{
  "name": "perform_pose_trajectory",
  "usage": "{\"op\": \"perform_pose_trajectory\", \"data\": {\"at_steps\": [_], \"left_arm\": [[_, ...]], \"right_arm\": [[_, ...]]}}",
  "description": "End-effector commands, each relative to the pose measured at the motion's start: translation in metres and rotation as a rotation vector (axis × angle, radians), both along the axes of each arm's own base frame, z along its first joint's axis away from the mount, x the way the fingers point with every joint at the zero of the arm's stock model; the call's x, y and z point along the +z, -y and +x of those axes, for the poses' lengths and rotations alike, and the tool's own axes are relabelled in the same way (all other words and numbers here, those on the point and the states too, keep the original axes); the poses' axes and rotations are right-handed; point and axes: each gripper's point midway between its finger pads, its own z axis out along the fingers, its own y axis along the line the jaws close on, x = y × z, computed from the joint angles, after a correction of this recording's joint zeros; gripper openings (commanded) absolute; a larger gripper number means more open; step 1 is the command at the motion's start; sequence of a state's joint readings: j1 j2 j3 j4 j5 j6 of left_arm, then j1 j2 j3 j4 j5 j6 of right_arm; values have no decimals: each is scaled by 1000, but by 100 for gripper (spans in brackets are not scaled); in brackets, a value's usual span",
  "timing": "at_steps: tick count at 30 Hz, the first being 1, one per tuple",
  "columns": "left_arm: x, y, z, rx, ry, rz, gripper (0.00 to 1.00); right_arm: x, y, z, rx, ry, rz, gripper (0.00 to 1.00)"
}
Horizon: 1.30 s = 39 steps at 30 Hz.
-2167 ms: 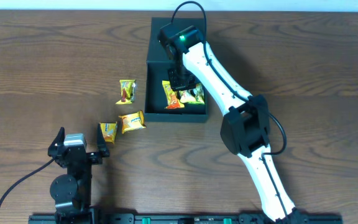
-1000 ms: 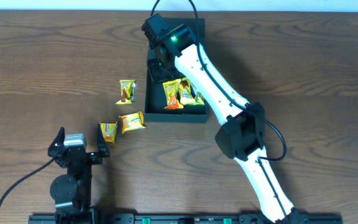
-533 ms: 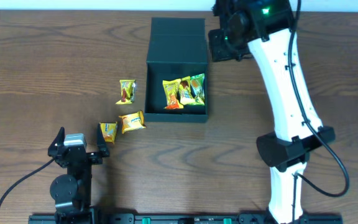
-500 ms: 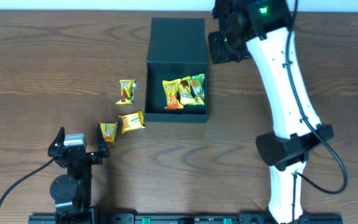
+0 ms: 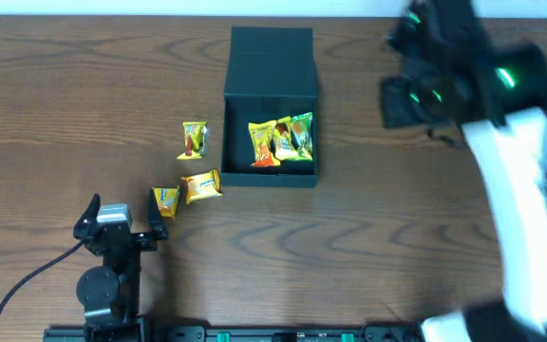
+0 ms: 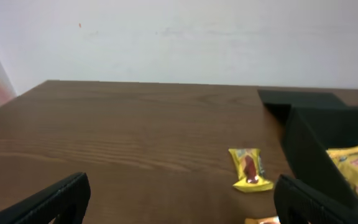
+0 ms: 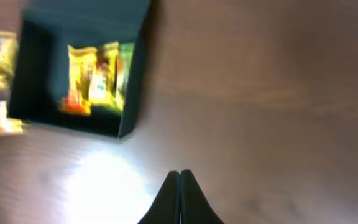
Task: Pack container
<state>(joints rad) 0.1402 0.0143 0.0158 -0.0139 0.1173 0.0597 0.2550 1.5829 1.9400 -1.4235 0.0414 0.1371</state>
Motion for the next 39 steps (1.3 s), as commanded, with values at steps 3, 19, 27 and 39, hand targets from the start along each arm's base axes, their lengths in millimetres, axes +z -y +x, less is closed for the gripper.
{"op": "perform_pose_trajectory", "data": {"at_steps": [3, 19, 27, 39], "left_arm": [[-16, 8, -1, 12, -29, -473, 96], [-8, 58, -6, -247, -89, -738, 95], [43, 63, -11, -308, -55, -568, 96], [46, 36, 56, -134, -547, -450, 96]], "right_arm": [[-37, 33, -45, -19, 41, -34, 3], [-82, 39, -86, -21, -3, -28, 99], [-49, 51, -115, -3, 133, -65, 99], [-39, 67, -130, -46, 190, -115, 99]]}}
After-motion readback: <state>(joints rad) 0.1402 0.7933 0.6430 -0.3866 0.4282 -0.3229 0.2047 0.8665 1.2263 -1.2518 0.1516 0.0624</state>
